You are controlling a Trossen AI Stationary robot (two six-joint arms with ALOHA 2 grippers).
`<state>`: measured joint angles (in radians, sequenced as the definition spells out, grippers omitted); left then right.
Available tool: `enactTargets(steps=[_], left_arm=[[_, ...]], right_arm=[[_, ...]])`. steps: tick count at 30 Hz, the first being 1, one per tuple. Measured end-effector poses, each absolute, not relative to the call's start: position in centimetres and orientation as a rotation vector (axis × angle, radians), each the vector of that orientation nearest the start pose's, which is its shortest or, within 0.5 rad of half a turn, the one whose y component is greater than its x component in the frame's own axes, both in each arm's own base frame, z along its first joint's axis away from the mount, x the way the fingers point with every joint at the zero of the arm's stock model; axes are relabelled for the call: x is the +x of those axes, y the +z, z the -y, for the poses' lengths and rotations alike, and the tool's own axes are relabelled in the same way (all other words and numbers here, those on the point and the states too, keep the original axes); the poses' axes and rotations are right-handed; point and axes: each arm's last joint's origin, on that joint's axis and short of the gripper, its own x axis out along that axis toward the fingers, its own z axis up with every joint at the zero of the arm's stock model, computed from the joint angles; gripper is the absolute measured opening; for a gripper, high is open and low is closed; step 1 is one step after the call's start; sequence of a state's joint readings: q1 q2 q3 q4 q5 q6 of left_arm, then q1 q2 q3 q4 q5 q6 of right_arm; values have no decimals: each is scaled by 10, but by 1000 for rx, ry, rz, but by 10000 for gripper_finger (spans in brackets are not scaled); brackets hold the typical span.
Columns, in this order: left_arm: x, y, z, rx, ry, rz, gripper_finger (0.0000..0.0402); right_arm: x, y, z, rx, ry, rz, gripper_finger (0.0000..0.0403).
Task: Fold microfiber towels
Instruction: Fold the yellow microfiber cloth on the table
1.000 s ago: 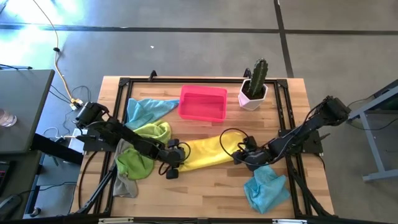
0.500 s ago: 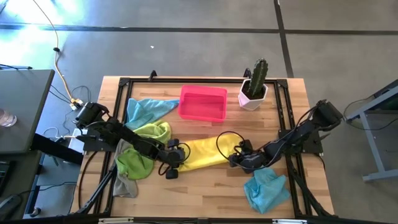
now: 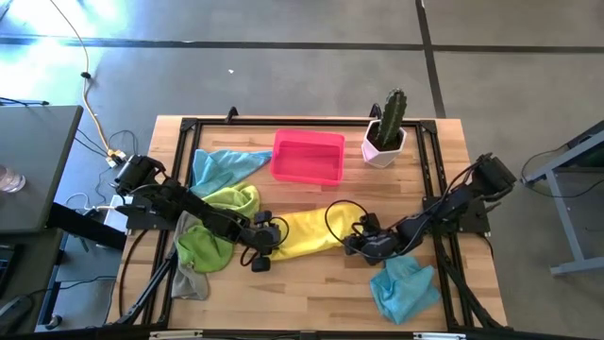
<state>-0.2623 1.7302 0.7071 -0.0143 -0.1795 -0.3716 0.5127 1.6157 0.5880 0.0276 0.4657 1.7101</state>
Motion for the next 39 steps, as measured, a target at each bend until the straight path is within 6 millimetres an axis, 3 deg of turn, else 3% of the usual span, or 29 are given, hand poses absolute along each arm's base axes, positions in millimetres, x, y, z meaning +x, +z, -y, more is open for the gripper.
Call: enactTargets(steps=[21, 39], left_arm=[[281, 103, 70, -114, 113, -1005, 74], [281, 103, 70, -107, 107, -999, 74]], right_arm=[[243, 99, -111, 1132, -695, -602, 168], [242, 97, -110, 1084, -696, -610, 60]])
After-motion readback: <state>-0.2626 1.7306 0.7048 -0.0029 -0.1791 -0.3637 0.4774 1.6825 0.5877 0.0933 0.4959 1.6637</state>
